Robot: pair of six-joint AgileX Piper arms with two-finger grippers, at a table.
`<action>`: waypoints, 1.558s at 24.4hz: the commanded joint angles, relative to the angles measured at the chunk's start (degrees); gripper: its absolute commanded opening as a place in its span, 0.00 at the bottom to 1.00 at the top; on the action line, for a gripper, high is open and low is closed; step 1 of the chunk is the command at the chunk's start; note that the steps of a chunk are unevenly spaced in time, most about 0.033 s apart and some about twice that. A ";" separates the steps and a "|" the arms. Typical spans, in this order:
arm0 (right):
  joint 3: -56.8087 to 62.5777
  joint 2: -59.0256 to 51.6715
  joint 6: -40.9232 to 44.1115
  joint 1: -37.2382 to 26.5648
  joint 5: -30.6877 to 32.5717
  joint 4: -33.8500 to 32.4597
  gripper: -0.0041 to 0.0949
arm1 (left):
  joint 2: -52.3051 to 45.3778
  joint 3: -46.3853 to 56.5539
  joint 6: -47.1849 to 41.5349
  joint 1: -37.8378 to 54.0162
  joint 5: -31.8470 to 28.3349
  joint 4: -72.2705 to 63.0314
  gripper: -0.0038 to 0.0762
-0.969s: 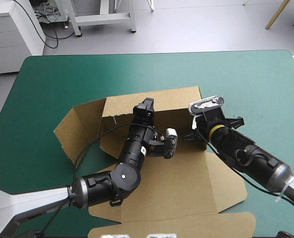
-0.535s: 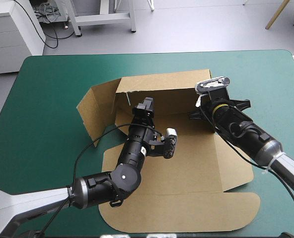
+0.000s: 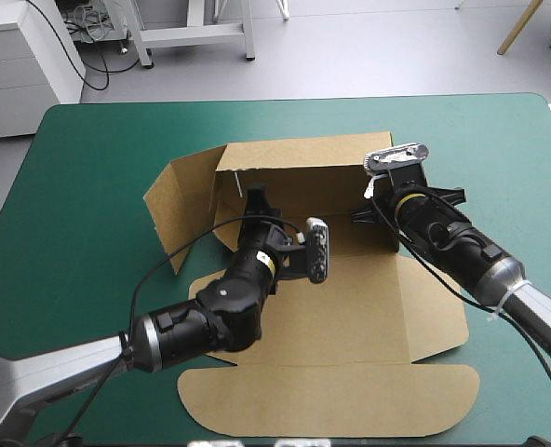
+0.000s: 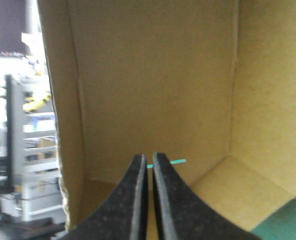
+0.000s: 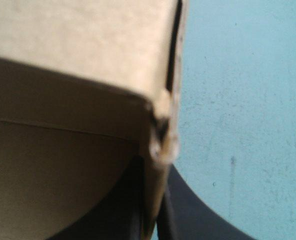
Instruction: Fold the box
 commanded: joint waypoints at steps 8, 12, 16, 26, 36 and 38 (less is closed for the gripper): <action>-2.09 -1.74 -1.07 -0.28 -2.22 -0.35 0.03 | -2.44 -31.40 15.62 35.35 11.38 -53.53 0.06; -2.09 -1.74 -3.43 -0.28 -2.22 1.97 0.03 | -3.25 -31.87 19.04 57.99 12.40 -74.48 0.06; -2.09 -1.74 -3.61 -0.28 -2.22 3.43 0.03 | -3.48 -28.72 21.30 77.25 14.21 -88.84 0.06; -2.09 -1.74 -6.02 -0.28 -2.34 8.45 0.03 | -3.58 -6.57 22.54 93.71 6.29 -106.37 0.04; -11.26 -1.21 -14.41 -2.93 6.76 20.69 0.03 | -3.58 -1.87 22.48 93.89 2.79 -108.28 0.04; -14.54 -0.55 -19.34 -4.64 10.65 25.82 0.03 | -3.58 -1.87 22.48 93.89 2.79 -108.28 0.04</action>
